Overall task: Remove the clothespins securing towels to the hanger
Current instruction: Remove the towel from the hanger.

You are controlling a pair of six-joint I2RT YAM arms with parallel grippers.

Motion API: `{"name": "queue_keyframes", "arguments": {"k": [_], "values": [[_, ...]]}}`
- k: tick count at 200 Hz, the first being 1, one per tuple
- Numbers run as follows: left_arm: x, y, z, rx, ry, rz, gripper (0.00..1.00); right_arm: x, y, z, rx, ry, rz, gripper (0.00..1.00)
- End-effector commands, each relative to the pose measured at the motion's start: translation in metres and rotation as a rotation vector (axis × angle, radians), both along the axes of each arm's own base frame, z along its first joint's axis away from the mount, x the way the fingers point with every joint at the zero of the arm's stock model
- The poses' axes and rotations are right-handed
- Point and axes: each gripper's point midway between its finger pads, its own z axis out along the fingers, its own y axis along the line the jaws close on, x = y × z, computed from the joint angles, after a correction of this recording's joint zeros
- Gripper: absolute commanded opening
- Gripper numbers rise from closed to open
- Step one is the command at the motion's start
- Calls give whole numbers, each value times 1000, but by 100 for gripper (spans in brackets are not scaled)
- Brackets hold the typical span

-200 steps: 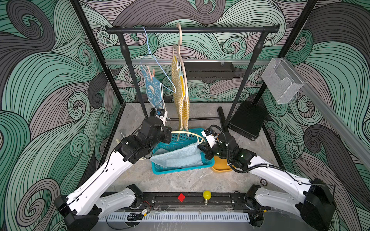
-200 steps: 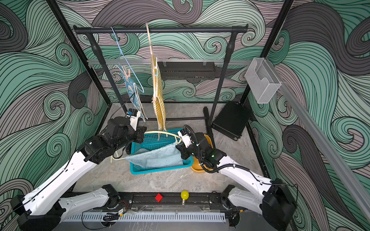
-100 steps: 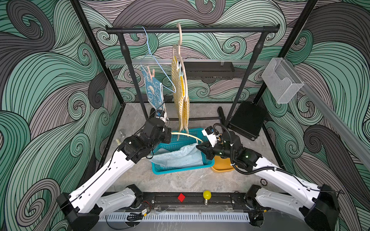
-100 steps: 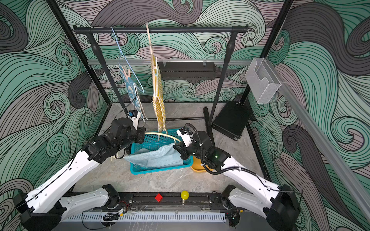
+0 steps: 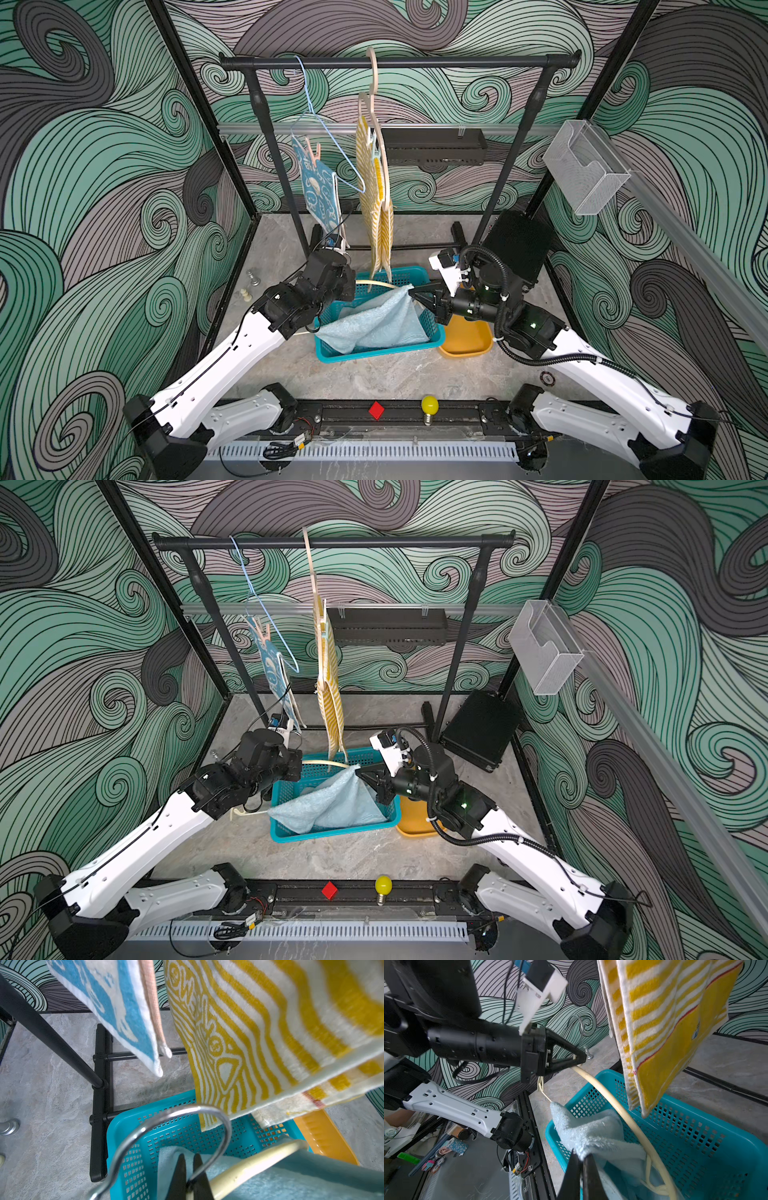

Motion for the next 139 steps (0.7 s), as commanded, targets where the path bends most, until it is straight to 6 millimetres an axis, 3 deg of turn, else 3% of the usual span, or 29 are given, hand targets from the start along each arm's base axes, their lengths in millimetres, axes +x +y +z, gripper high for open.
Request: {"name": "queue_keyframes", "arguments": {"k": [1,139], "values": [[3,1,2,-6,-19,26,0,-3,-4,37,58,-67,-10,0],[4,14,-7,12,-35,88,0,13,-16,101,97,-206,-125,0]]}}
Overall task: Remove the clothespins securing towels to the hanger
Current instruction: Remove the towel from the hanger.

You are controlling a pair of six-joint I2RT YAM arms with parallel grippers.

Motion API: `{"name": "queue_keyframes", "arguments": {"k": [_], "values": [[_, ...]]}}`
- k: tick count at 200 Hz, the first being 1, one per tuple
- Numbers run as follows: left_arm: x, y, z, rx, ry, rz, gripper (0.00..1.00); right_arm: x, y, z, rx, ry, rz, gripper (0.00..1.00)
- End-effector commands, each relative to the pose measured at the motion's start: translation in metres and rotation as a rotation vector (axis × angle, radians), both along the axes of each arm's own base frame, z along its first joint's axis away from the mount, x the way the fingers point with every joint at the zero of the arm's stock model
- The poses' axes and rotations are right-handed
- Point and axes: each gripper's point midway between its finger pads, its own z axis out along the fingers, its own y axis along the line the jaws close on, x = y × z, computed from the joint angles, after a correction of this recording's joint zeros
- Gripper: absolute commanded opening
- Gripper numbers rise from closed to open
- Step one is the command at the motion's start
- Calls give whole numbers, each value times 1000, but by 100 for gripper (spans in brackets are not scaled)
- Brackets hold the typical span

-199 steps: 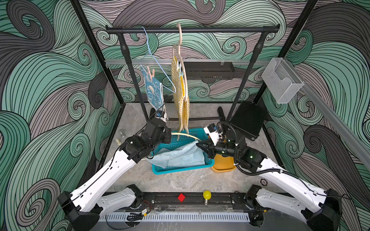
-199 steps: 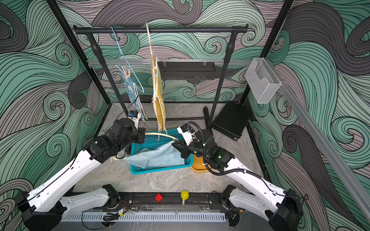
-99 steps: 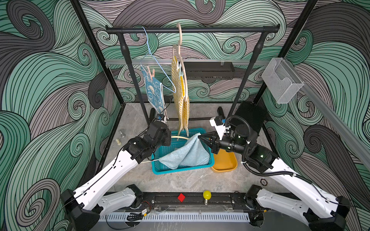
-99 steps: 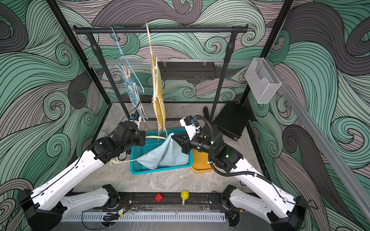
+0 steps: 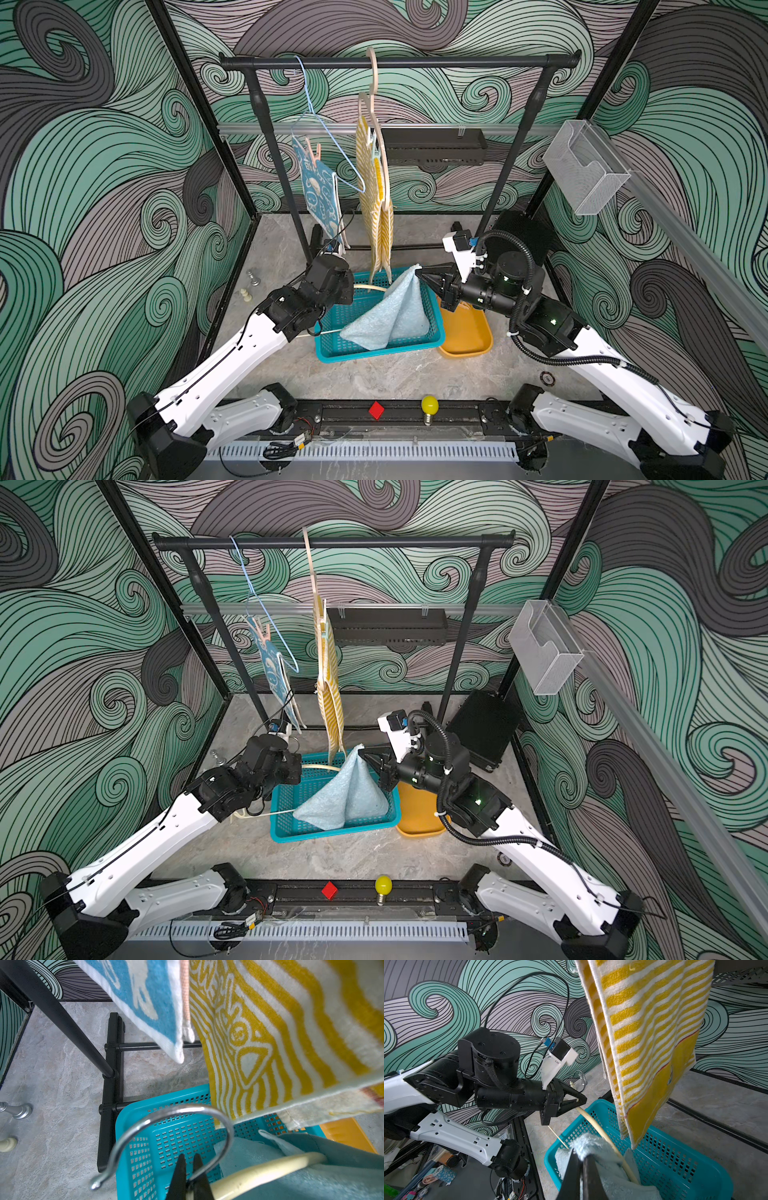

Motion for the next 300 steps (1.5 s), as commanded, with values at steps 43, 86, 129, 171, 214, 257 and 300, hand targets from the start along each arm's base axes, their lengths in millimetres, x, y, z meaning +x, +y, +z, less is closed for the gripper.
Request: {"name": "queue_keyframes", "arguments": {"k": [43,86,129,171,214,257,300], "values": [[3,8,8,-3,-53,49,0,2,-11,63,48,-169,-51,0],[2,15,10,0,-69,76,0,-2,-14,85,68,-208,-53,0],[-2,23,13,9,-80,104,0,-6,-17,103,87,-227,-46,0],[-6,34,18,17,-93,134,0,-12,-21,112,91,-238,-40,0],[-15,51,29,48,-114,175,0,-13,-31,115,81,-242,-76,0],[-25,69,41,75,-156,206,0,-12,-39,115,69,-243,-113,0],[-32,82,46,98,-192,223,0,-14,-45,126,75,-253,-132,0]]}}
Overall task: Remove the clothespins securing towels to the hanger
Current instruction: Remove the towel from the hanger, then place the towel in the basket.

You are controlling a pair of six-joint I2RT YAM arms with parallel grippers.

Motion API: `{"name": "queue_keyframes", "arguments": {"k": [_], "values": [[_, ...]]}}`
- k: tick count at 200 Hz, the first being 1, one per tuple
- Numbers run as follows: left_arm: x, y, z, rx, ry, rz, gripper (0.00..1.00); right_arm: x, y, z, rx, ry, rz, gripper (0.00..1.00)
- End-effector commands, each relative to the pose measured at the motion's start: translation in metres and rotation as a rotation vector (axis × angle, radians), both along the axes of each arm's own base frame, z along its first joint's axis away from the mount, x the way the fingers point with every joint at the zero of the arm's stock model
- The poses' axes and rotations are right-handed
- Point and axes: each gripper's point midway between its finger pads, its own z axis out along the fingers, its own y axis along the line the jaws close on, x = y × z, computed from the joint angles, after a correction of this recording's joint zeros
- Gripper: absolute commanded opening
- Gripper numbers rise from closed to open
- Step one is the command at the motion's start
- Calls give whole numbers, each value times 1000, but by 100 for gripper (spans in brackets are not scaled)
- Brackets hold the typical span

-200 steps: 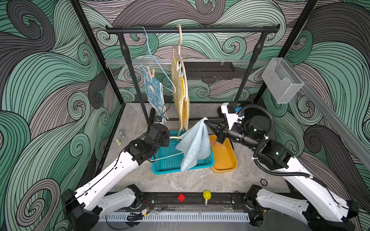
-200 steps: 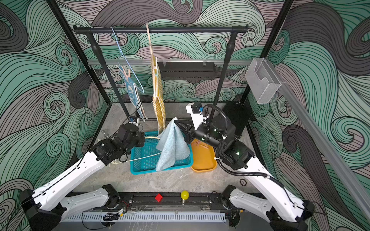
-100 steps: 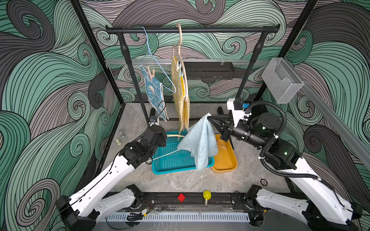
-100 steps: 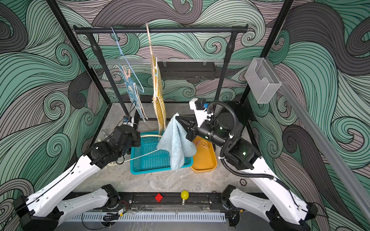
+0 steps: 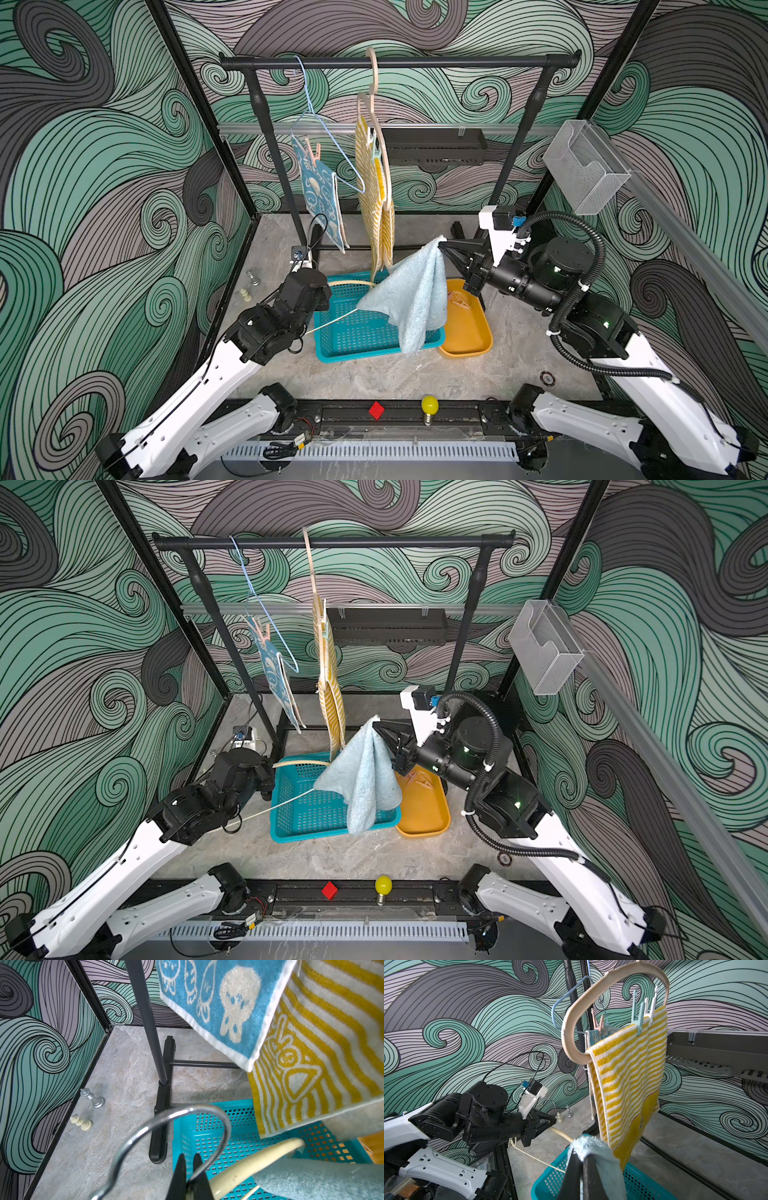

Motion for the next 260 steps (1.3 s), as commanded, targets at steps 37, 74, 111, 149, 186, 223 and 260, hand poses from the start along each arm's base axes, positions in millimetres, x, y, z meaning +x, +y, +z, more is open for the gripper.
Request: {"name": "queue_keyframes", "arguments": {"k": [37,74,111,149,186,223,260], "values": [[-6,18,8,58,-44,40,0,-16,-16,51,79,-84,-3,0],[-6,19,6,58,-40,48,0,-24,-19,63,85,-83,21,0],[-13,32,20,70,-58,89,0,-20,-12,54,64,-55,33,0],[-30,57,46,82,-73,169,0,-17,3,46,52,-20,83,0],[-45,71,67,35,-133,181,0,-9,17,35,48,10,109,0],[-59,86,79,11,-175,202,0,2,39,9,52,66,157,0],[-67,94,84,0,-196,210,0,14,58,-28,47,136,192,0]]}}
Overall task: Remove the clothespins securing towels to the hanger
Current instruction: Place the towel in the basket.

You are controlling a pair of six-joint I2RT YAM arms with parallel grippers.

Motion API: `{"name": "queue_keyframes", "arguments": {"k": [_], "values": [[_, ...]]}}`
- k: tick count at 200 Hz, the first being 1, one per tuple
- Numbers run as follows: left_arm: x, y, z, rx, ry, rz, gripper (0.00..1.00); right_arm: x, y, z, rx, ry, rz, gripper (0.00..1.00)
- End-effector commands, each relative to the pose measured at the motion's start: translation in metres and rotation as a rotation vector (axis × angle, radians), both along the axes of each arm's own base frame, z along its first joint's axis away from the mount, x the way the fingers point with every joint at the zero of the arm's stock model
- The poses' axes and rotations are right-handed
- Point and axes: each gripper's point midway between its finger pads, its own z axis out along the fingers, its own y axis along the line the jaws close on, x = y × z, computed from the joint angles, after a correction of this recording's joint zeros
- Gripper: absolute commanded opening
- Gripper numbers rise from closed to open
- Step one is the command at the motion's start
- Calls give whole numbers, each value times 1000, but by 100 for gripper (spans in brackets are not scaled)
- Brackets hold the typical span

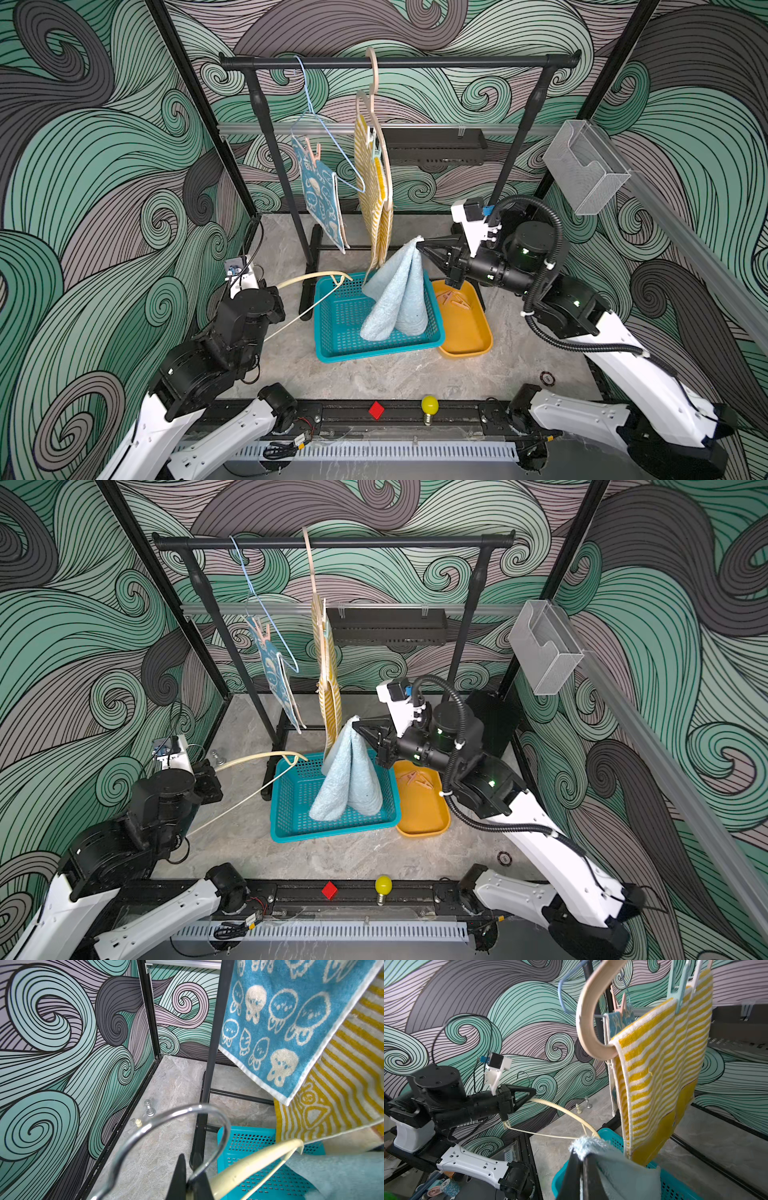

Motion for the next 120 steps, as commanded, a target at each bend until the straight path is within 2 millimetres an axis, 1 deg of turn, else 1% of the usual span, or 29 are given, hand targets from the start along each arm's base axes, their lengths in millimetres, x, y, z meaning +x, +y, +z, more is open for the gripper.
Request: {"name": "queue_keyframes", "arguments": {"k": [1,38,83,100,120], "values": [[-8,11,11,-9,-34,28,0,1,11,-2,57,5,42,0],[-9,12,9,0,-29,30,0,13,27,-46,37,101,49,0],[-7,10,8,3,-28,25,0,21,44,-92,26,184,48,0],[-7,10,6,10,-22,25,0,17,54,-110,21,207,64,0],[-6,10,5,16,-20,27,0,12,68,-136,-21,223,75,0]]}}
